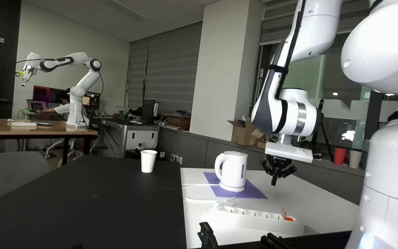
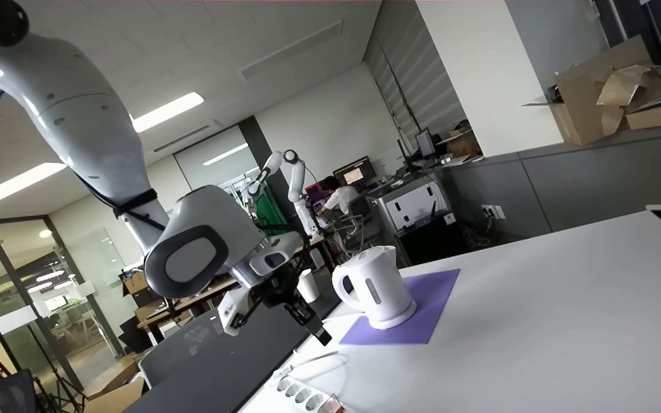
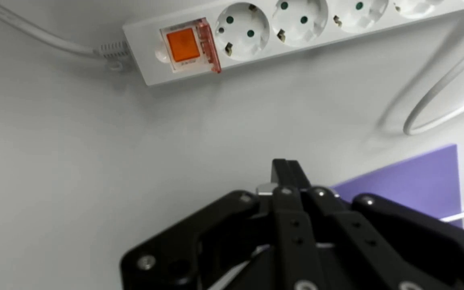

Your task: Turn on the switch on the adapter

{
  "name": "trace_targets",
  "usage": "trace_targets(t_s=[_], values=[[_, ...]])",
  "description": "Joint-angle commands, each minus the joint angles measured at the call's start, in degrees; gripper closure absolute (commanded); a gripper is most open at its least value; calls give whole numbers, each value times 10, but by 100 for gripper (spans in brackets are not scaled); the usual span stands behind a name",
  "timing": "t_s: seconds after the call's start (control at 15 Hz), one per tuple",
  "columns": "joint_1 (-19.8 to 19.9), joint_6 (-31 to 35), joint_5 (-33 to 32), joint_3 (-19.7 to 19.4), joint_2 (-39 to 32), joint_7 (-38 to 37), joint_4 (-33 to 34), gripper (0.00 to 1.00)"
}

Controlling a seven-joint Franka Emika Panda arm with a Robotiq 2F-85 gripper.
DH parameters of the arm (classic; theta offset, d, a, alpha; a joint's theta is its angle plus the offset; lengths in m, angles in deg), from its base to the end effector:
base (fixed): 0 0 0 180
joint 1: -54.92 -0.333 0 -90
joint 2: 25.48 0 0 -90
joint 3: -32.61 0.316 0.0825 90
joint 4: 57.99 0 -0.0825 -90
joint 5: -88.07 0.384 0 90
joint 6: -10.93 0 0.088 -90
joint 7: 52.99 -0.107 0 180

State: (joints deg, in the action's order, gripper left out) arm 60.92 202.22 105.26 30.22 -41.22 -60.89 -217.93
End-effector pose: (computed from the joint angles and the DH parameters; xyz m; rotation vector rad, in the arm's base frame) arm 0.3762 -0.0889 0.1588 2.9526 -0.8867 0.4206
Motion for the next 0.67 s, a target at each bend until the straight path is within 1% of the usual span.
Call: trace_targets(t_s=[0.0, 0.2, 0.33, 0.4, 0.47, 0.6], values=[[37, 36, 3, 29, -41, 11, 0, 100], [76, 62, -5, 52, -75, 19, 1, 100], [96, 81, -3, 60, -95, 31, 1, 100], [102, 88, -1, 61, -103, 39, 1, 100], [96, 70, 4, 49, -91, 49, 1, 100], [100, 69, 13, 44, -103, 69, 2, 100]])
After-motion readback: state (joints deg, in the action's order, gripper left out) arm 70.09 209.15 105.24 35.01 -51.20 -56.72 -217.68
